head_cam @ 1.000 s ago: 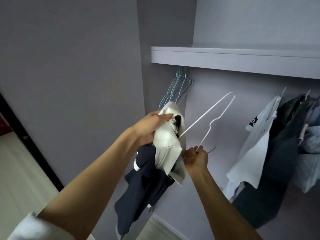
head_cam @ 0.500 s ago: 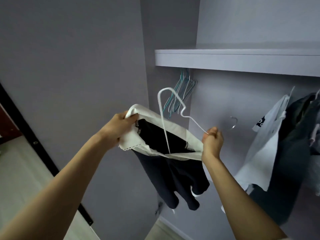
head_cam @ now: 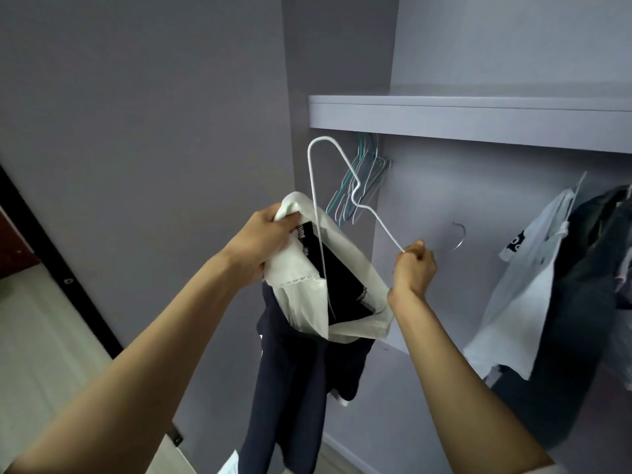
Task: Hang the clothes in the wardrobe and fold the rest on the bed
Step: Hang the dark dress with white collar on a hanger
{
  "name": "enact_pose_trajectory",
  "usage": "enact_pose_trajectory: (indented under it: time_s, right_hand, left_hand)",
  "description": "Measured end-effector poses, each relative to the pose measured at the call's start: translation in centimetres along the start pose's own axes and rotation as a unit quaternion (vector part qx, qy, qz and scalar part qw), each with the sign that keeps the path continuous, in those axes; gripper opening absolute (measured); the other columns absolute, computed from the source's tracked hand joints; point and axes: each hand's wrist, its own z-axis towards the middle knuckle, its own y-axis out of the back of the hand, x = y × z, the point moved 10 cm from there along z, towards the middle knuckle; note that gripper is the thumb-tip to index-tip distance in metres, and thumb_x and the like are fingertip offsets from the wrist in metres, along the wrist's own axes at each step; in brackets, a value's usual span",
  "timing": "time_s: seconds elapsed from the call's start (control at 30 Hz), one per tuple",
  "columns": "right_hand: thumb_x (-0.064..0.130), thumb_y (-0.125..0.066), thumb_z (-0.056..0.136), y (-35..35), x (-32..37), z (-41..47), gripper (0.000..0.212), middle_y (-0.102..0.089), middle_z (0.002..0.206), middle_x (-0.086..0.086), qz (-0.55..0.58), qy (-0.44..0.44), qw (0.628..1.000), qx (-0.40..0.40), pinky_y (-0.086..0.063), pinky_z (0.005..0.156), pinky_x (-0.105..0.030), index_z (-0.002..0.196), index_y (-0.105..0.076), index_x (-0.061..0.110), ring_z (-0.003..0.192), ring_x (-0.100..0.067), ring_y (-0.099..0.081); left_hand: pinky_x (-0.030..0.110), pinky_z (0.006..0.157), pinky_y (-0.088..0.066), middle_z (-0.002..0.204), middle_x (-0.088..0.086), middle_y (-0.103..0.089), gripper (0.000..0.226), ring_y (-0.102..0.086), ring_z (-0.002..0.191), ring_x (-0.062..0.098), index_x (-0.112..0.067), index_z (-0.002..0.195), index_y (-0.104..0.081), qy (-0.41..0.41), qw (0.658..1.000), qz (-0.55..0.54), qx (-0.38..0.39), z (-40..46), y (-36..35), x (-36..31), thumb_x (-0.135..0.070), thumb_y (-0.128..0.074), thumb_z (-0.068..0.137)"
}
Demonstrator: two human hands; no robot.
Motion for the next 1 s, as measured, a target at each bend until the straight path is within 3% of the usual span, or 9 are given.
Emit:
enact_pose_trajectory:
  time_s: [0.17,0.27,0.37,0.43,0.5,0.67,0.8,0.9,1.0]
  right_hand:
    - [0.020,-0.032,0.101,-0.8,-4.3,-2.6,0.037,-0.051,0.075,-0.015,0.000,-0.036,0.999,0.023,-0.038,0.068,-0.035,0.065,-0.041,0.014,0.068,-0.025,-0.046]
    - [0.016,-0.031,0.100,-1.3,-6.1,-4.3,0.037,-0.051,0.072,-0.014,-0.032,-0.037,0.998,0.051,-0.039,0.068,-0.035,0.064,-0.042,0.011,0.067,-0.025,-0.047]
    - [0.011,-0.031,0.101,-1.6,-4.0,-4.2,0.032,-0.050,0.076,-0.013,-0.088,0.050,0.990,0.093,-0.036,0.068,-0.029,0.073,-0.045,0.005,0.074,-0.024,-0.047]
    - [0.007,-0.033,0.100,-1.7,-1.5,-4.0,0.025,-0.049,0.076,-0.014,-0.124,0.131,0.977,0.117,-0.030,0.063,-0.026,0.079,-0.044,0.003,0.072,-0.023,-0.045]
    - [0.005,-0.034,0.100,-1.9,1.1,-3.8,0.024,-0.049,0.073,-0.015,-0.154,0.195,0.960,0.126,-0.026,0.061,-0.027,0.077,-0.042,0.003,0.069,-0.023,-0.044]
    - [0.008,-0.036,0.100,-2.8,4.1,-3.1,0.024,-0.046,0.067,-0.013,-0.198,0.270,0.927,0.168,-0.022,0.056,-0.028,0.077,-0.040,0.003,0.062,-0.024,-0.039]
    - [0.011,-0.036,0.101,-1.9,2.8,-1.7,0.021,-0.054,0.079,-0.005,-0.198,0.244,0.930,0.189,-0.030,0.063,-0.021,0.084,-0.047,0.005,0.075,-0.022,-0.049]
    - [0.013,-0.039,0.100,-1.0,1.2,-0.8,0.014,-0.053,0.083,0.006,-0.183,0.204,0.937,0.218,-0.034,0.070,-0.017,0.093,-0.050,0.009,0.082,-0.017,-0.050]
    - [0.009,-0.036,0.099,-0.1,0.4,0.1,0.013,-0.051,0.097,0.000,-0.176,0.178,0.941,0.229,-0.037,0.083,-0.025,0.101,-0.048,0.014,0.091,-0.018,-0.049]
  left_hand:
    - [0.034,0.075,-0.057,0.089,0.010,-0.067,0.016,-0.065,0.078,0.021,-0.010,0.105,-0.061,-0.005,0.988,-0.155,0.028,0.5,-1.0,-0.9,-0.014,-0.047,0.098]
    - [0.031,0.068,-0.057,0.078,0.008,-0.068,0.015,-0.067,0.069,0.018,-0.010,0.093,-0.064,-0.009,0.989,-0.147,0.007,1.2,-0.1,-0.6,-0.013,-0.049,0.096]
    - [0.027,0.059,-0.054,0.067,0.007,-0.065,0.013,-0.064,0.058,0.017,-0.008,0.079,-0.060,0.009,0.992,-0.098,-0.078,1.9,3.9,0.8,-0.009,-0.054,0.090]
    - [0.031,0.064,-0.051,0.072,0.012,-0.063,0.008,-0.062,0.060,0.021,-0.006,0.078,-0.059,0.025,0.992,-0.064,-0.106,2.0,6.3,2.4,-0.007,-0.057,0.086]
    - [0.035,0.071,-0.051,0.084,0.015,-0.065,0.006,-0.064,0.071,0.025,-0.005,0.086,-0.061,0.040,0.994,-0.075,-0.066,1.8,6.9,4.0,-0.010,-0.058,0.085]
    - [0.035,0.071,-0.053,0.087,0.014,-0.067,0.040,-0.066,0.078,0.026,-0.005,0.085,-0.071,0.094,0.966,-0.231,0.074,1.0,4.9,6.2,-0.034,-0.044,0.087]
    - [0.032,0.066,-0.058,0.090,0.012,-0.071,0.036,-0.069,0.080,0.024,-0.004,0.095,-0.066,0.096,0.973,-0.185,0.099,0.5,2.8,6.9,-0.037,-0.059,0.082]
    - [0.034,0.076,-0.057,0.093,0.010,-0.070,0.030,-0.068,0.083,0.024,-0.007,0.096,-0.067,0.103,0.968,-0.185,0.133,0.3,1.7,6.9,-0.029,-0.063,0.076]
    - [0.034,0.073,-0.057,0.090,0.011,-0.069,0.034,-0.067,0.079,0.023,-0.006,0.102,-0.064,0.148,0.960,-0.181,0.154,0.0,0.8,8.2,-0.021,-0.065,0.072]
